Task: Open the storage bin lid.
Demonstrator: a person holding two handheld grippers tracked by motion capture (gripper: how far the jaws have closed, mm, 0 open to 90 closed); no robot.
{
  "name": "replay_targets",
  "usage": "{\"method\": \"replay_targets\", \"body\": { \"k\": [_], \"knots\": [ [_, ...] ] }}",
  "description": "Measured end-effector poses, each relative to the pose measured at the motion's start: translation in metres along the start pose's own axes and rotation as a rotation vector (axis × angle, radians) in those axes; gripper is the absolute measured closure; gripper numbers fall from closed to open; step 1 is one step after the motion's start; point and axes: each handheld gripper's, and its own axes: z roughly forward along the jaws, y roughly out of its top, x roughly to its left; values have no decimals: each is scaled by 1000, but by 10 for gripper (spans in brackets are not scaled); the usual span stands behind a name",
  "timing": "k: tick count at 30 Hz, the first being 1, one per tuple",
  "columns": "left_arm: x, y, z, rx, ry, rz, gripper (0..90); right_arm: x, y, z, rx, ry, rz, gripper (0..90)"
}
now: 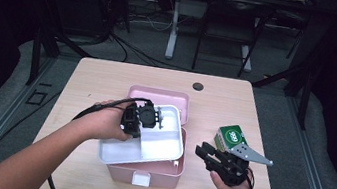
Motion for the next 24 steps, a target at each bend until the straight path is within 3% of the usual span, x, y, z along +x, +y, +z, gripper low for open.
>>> {"method": "replay_targets", "body": {
  "k": [12,20,24],
  "knots": [
    [21,-22,-1,12,-21,-179,892,2,-2,3,13,3,-1,661],
    [28,-37,-3,7,-28,-232,892,2,-3,4,19,2,-2,661],
    [36,-54,-7,-2,-28,-296,892,2,-3,4,17,3,-3,660]
  ]
}}
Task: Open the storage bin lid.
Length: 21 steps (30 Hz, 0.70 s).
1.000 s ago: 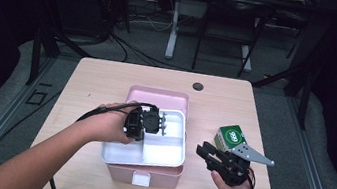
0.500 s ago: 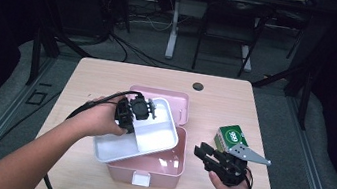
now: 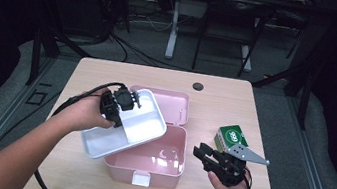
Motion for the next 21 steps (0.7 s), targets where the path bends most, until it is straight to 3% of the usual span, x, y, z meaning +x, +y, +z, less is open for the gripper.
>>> {"method": "replay_targets", "body": {
  "k": [16,21],
  "knots": [
    [43,-51,-9,-16,13,-188,892,1,-1,2,10,3,1,659],
    [51,-63,-9,-13,9,-224,892,1,-1,3,8,2,2,659]
  ]
}}
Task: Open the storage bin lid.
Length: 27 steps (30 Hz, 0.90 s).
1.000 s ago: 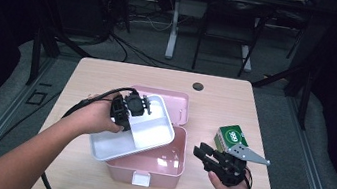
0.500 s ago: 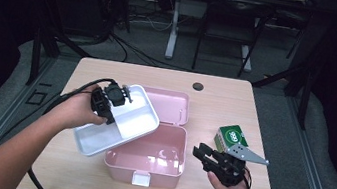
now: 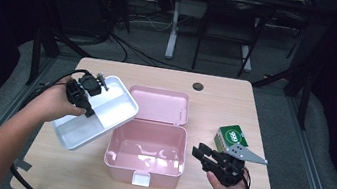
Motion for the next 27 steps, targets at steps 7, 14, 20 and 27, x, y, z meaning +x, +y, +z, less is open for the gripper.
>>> {"method": "replay_targets", "body": {
  "k": [7,14,20,27],
  "knots": [
    [11,-11,1,8,2,-36,892,0,0,0,4,-1,-5,659],
    [20,-26,6,19,0,-69,892,1,0,0,1,-1,-7,659],
    [28,-38,20,39,-8,-94,892,2,0,1,2,0,-9,659],
    [36,-48,44,56,-29,-124,892,2,-1,2,6,1,-10,659]
  ]
}}
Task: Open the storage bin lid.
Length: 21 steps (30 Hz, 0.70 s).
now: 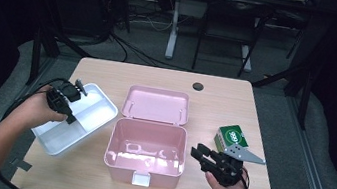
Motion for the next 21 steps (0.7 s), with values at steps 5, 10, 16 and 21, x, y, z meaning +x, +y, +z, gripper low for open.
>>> {"method": "replay_targets", "body": {
  "k": [5,10,16,21],
  "knots": [
    [1,-2,20,11,-2,-16,892,0,0,0,1,2,1,658],
    [-2,-2,40,31,6,-16,892,0,0,0,1,0,1,659],
    [-2,-3,60,32,-10,-22,892,0,0,0,2,2,-1,659],
    [0,-4,74,43,-25,-35,892,0,-1,0,4,-1,-2,659]
  ]
}}
